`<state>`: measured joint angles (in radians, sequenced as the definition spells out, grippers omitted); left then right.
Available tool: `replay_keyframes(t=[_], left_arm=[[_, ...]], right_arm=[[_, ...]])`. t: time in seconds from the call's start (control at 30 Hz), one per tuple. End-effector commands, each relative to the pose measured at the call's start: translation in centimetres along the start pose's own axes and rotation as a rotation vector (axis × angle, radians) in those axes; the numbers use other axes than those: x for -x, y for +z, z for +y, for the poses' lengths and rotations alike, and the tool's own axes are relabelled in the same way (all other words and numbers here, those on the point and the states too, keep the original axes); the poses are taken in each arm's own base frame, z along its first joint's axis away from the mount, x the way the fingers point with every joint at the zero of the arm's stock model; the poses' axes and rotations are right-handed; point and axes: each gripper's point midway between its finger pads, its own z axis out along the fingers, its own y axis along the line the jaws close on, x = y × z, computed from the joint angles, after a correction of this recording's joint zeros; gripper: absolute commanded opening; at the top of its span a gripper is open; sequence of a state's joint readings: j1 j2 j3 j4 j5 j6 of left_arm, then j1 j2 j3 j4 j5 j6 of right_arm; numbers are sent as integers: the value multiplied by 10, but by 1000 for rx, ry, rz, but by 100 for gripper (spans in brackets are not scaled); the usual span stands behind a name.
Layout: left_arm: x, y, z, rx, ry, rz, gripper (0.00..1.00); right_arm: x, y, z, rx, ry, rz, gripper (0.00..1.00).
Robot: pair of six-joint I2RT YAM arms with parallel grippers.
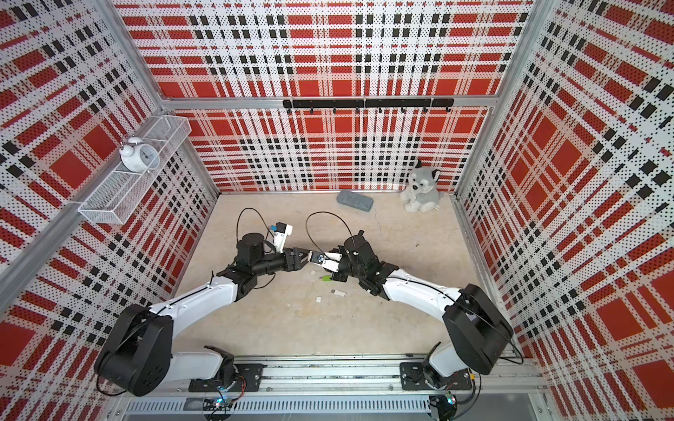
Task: Close the usb drive cover
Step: Pick up the cover from the center of the board.
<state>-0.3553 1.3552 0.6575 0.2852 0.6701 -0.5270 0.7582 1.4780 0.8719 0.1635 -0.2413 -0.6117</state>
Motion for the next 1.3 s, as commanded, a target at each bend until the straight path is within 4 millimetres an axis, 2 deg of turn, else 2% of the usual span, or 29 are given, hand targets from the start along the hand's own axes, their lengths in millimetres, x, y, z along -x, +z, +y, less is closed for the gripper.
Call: replay_keyframes(t=[0.0,0.33,0.5,0.77,0.87,1.07,1.27], left_arm=[[2,3,-20,-97,52,26,67],[-7,13,-35,-179,68,88,57],[-8,16,-38,-203,70,103,41],[-12,18,-40,-234,56,127,22],[-13,20,-39,-236,46,134,17],[-14,22,-36,-234,32,143,13],[-8,22,-34,-219,29,126,1]], right_arm=[[13,-7,-8,-38,-29,-38,21],[19,-7,-7,-28,-29,-68,22],[21,-7,-5,-19,-28,-82,23],[22,-6,-5,-16,-29,-91,23],[23,-7,-4,-14,-30,-101,23],[25,-7,-4,-10,-32,-106,23],[26,-9,-3,-10,-38,-114,24]])
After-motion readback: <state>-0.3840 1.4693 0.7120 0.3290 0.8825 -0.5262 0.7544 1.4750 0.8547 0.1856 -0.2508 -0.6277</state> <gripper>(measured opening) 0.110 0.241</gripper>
